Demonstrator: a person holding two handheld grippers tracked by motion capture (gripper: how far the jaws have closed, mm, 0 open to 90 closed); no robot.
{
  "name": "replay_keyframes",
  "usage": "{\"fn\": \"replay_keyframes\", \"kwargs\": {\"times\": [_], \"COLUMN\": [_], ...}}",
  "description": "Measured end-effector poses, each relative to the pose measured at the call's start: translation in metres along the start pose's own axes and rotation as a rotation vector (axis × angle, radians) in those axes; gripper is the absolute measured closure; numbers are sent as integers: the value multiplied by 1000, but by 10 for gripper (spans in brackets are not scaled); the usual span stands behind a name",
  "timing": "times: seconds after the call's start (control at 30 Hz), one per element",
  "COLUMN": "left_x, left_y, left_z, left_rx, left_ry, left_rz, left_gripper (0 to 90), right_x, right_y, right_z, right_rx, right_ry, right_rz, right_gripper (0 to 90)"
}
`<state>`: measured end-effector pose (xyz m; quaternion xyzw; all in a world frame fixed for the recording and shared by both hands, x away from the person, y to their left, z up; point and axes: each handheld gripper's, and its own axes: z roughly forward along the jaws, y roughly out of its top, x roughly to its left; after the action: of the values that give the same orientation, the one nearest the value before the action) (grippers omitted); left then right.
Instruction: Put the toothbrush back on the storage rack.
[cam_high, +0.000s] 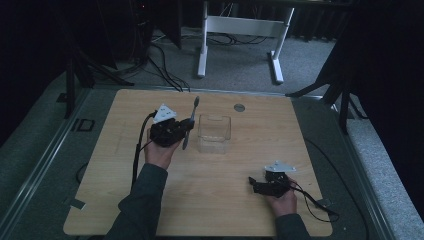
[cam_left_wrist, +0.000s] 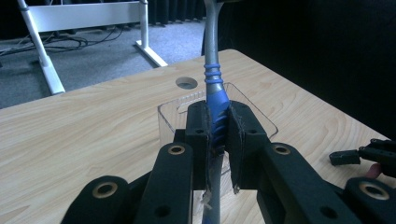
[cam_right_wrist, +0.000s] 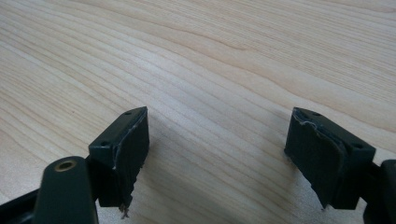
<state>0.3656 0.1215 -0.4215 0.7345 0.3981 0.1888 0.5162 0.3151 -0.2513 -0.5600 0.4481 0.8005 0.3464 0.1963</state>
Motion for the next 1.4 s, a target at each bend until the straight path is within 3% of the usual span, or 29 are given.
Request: {"fn": "replay_keyframes", "kwargs": {"times": [0.83, 1.4], "left_x": [-5, -1], "left_y": [8, 9], "left_z": [8, 17], "left_rx": [-39, -77], "left_ry": [-30, -60], "left_rz": [-8, -62], "left_gripper": [796, 797], "right_x": [0, 0], "right_y": [0, 0], "right_z": [0, 0], "right_rx": [0, 0], "right_ry": [2, 3], "right_rz": [-2, -4], "right_gripper": [214, 214]}}
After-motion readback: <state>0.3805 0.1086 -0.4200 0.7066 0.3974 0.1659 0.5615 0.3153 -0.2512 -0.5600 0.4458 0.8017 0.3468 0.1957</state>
